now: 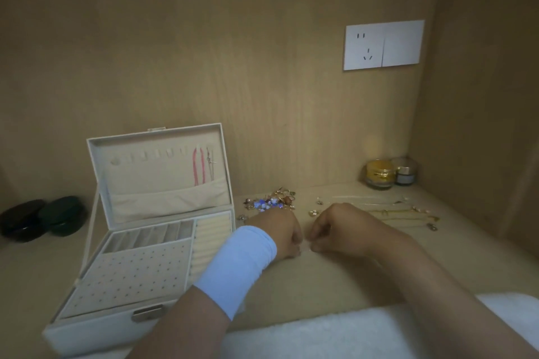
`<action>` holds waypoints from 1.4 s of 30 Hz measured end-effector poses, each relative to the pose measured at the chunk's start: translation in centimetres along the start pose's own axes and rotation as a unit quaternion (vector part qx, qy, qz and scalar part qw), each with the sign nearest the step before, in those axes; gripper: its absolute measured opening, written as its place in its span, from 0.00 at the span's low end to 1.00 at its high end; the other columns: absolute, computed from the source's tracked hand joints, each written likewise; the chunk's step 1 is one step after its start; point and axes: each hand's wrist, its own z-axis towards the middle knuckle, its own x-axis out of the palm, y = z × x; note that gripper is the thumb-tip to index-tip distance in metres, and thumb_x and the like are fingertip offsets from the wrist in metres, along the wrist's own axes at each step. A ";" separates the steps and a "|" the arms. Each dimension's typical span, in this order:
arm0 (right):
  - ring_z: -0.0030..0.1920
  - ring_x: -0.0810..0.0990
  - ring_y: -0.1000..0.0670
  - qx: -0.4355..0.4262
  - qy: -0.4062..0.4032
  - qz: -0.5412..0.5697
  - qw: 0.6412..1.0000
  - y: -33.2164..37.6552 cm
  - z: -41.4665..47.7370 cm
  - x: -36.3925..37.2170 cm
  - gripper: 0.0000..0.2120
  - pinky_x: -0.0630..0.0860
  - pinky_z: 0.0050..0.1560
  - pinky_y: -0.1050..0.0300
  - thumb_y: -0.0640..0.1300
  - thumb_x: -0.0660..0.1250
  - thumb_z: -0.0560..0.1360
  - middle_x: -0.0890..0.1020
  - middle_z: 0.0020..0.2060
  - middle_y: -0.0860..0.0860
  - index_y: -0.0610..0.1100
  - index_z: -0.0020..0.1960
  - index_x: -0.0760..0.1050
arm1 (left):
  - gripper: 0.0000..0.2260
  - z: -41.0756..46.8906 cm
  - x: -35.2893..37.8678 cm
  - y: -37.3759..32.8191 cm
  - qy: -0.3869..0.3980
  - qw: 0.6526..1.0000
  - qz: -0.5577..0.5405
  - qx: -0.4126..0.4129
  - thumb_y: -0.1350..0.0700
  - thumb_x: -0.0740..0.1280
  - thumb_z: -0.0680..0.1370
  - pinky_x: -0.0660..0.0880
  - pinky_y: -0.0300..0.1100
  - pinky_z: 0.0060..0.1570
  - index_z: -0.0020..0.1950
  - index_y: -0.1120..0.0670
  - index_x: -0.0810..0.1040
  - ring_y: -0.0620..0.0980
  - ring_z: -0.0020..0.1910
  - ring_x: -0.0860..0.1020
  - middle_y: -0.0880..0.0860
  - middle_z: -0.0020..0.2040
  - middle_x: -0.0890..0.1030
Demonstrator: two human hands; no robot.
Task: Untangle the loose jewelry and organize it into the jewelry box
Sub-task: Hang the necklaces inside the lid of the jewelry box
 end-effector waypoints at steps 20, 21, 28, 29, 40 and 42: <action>0.36 0.76 0.59 -0.057 -0.039 0.295 0.953 1.5 0.5 0.7 0.05 0.73 0.41 0.64 0.39 0.71 0.77 0.83 0.35 0.54 0.44 0.44 0.84 | 0.05 -1.5 -1.3 2.7 -0.166 0.949 -0.266 0.031 0.56 0.70 0.69 0.73 0.38 0.40 0.34 0.50 0.75 0.43 0.33 0.75 0.45 0.34 0.79; 0.35 0.76 0.57 -0.060 -0.035 0.328 0.942 2.1 0.4 0.1 0.04 0.73 0.40 0.65 0.39 0.70 0.77 0.83 0.34 0.51 0.40 0.45 0.83 | 0.07 -1.8 -2.0 3.0 -0.177 0.937 -0.300 0.029 0.59 0.69 0.70 0.74 0.39 0.39 0.34 0.51 0.75 0.44 0.32 0.76 0.49 0.33 0.80; 0.33 0.73 0.46 -0.082 0.005 0.353 0.932 7.0 2.1 -3.9 0.11 0.73 0.37 0.54 0.43 0.70 0.78 0.77 0.31 0.45 0.34 0.45 0.80 | 0.12 -4.2 -7.0 7.6 -0.234 0.858 -0.455 0.055 0.67 0.67 0.71 0.74 0.44 0.35 0.31 0.55 0.70 0.54 0.32 0.77 0.59 0.30 0.77; 0.33 0.73 0.45 -0.087 0.009 0.353 0.932 8.1 2.5 -4.2 0.12 0.73 0.38 0.51 0.44 0.69 0.78 0.77 0.32 0.44 0.33 0.46 0.79 | 0.10 -4.7 -7.5 8.6 -0.244 0.854 -0.456 0.060 0.64 0.68 0.68 0.73 0.44 0.35 0.30 0.54 0.71 0.53 0.32 0.75 0.60 0.31 0.77; 0.29 0.78 0.49 -0.147 0.058 0.374 0.914 18.1 6.7 -4.3 0.14 0.77 0.34 0.56 0.42 0.68 0.79 0.81 0.32 0.47 0.46 0.36 0.81 | 0.05 -8.9 -10.4 16.4 -0.238 0.697 -0.669 0.100 0.64 0.61 0.66 0.80 0.45 0.37 0.33 0.58 0.65 0.57 0.36 0.81 0.60 0.38 0.79; 0.30 0.80 0.47 -0.149 0.049 0.387 0.908 18.8 7.5 -3.8 0.10 0.78 0.34 0.57 0.43 0.68 0.79 0.82 0.35 0.46 0.43 0.40 0.82 | 0.05 -9.1 -10.5 17.2 -0.234 0.679 -0.690 0.095 0.63 0.61 0.67 0.80 0.45 0.36 0.32 0.57 0.67 0.57 0.34 0.81 0.60 0.36 0.79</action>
